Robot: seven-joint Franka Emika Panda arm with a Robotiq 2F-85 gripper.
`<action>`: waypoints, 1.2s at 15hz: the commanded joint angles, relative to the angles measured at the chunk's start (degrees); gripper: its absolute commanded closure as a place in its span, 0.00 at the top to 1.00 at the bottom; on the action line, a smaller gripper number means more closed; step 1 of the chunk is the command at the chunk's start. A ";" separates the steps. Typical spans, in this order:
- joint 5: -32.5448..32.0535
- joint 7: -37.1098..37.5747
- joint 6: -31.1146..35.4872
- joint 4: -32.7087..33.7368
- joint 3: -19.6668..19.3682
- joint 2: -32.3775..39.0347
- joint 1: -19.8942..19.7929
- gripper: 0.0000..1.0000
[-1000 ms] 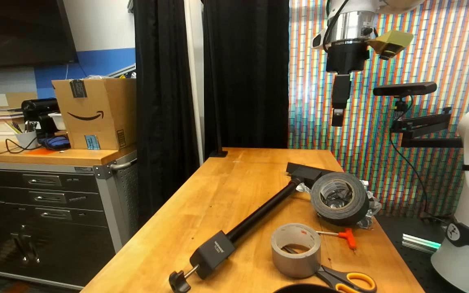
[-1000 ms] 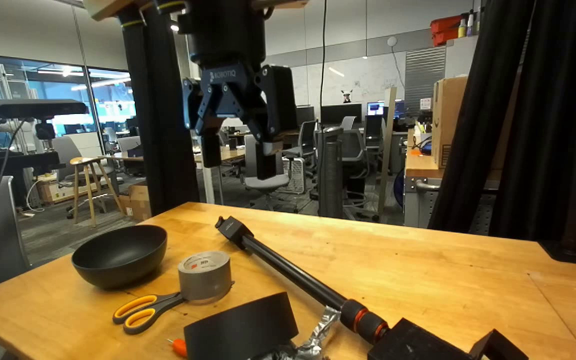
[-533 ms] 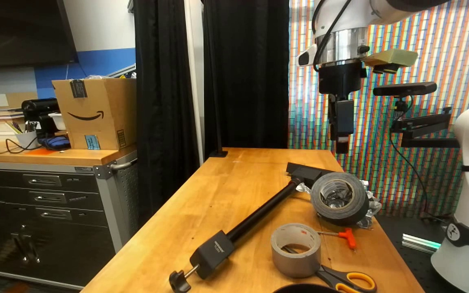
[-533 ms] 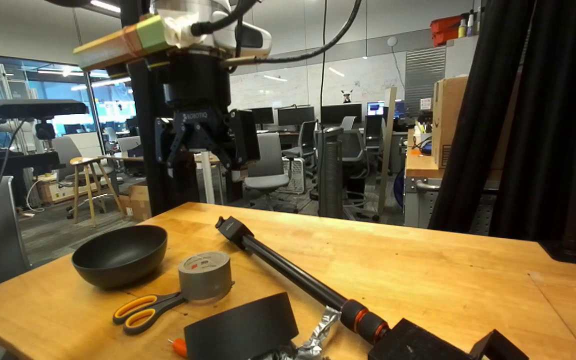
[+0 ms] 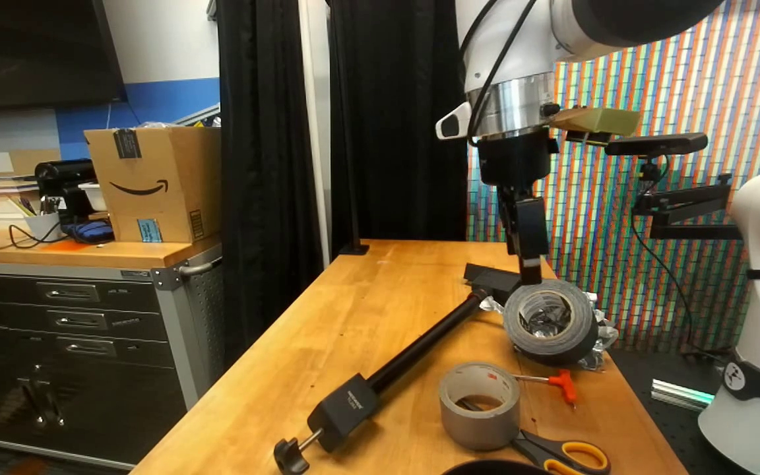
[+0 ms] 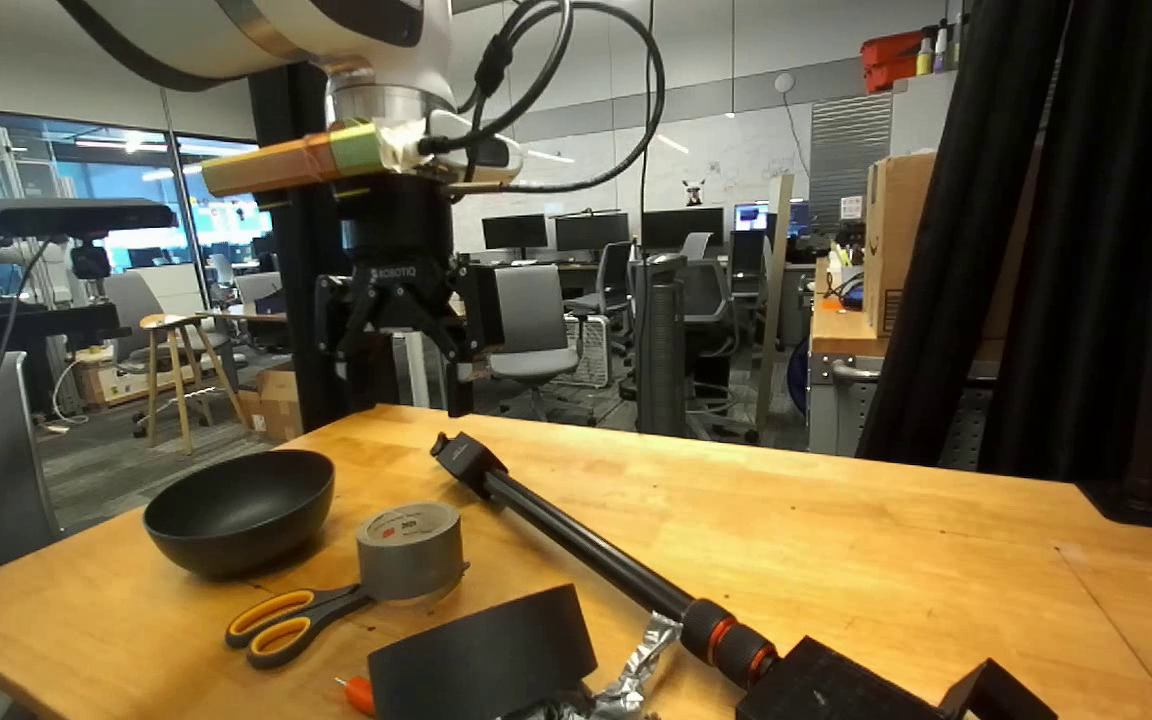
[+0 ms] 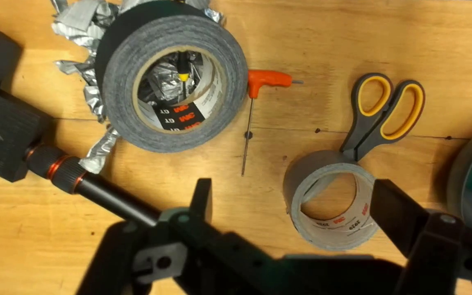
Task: Move the tape to the right
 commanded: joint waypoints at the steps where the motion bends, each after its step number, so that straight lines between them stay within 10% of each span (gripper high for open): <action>1: -1.37 0.98 0.02 7.46 1.79 9.20 1.48 1.00; 18: 5.96 -15.50 6.81 5.87 -3.35 16.88 1.35 1.00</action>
